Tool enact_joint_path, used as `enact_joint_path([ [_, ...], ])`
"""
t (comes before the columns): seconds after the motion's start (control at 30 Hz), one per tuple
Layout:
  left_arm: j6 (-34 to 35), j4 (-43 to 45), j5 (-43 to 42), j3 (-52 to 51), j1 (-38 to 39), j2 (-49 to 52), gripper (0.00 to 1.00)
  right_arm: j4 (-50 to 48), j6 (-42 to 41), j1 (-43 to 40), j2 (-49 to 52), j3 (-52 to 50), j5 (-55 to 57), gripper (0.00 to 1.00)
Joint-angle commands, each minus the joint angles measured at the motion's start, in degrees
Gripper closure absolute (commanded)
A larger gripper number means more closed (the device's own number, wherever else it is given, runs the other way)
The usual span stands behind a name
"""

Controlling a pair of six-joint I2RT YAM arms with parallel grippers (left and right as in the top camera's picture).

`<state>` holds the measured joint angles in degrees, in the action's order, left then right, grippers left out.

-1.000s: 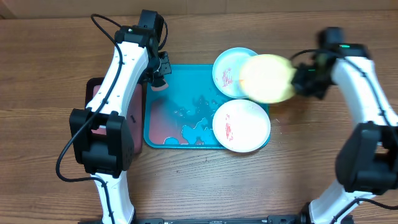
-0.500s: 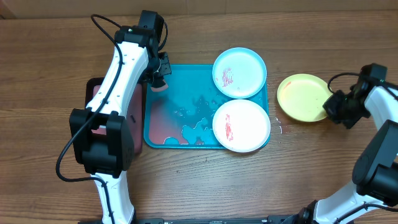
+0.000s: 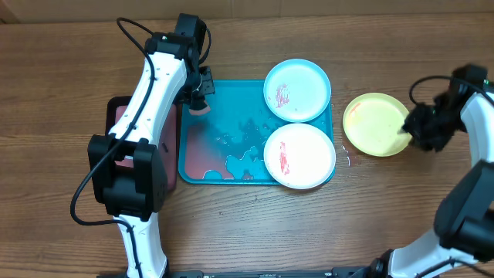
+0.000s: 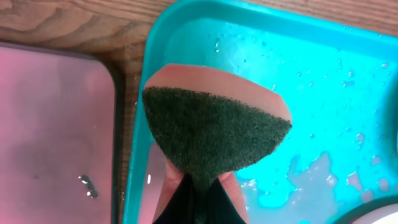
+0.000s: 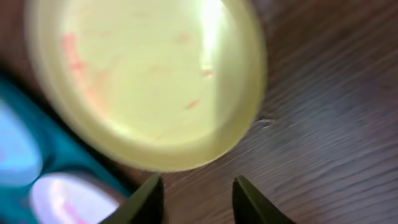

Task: Clean dirty plates on tray and stack at the side
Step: 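Carry the yellow plate right off the tray and set it on the table, then move right gripper back and grip the white plate's rim, pulling it left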

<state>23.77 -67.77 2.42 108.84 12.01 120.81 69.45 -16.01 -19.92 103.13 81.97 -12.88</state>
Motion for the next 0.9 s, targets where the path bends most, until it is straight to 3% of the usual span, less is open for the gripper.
enact_joint_path([
  [0.0, -2.97, -0.66, -0.15, -0.37, 0.50, -0.17, 0.96, 2.34, 5.75, 5.29, -3.32, 1.33, -5.42, 0.57],
  [0.4, -9.29, -1.44, -5.20, -0.37, 1.57, -0.17, 0.96, -2.34, 8.55, 21.38, -3.15, -8.68, -2.38, 0.57],
  [0.87, -9.66, -1.20, -4.76, -0.37, 2.60, -0.17, 0.96, -12.46, 7.21, 25.18, -3.15, -18.14, 0.20, 0.60],
])
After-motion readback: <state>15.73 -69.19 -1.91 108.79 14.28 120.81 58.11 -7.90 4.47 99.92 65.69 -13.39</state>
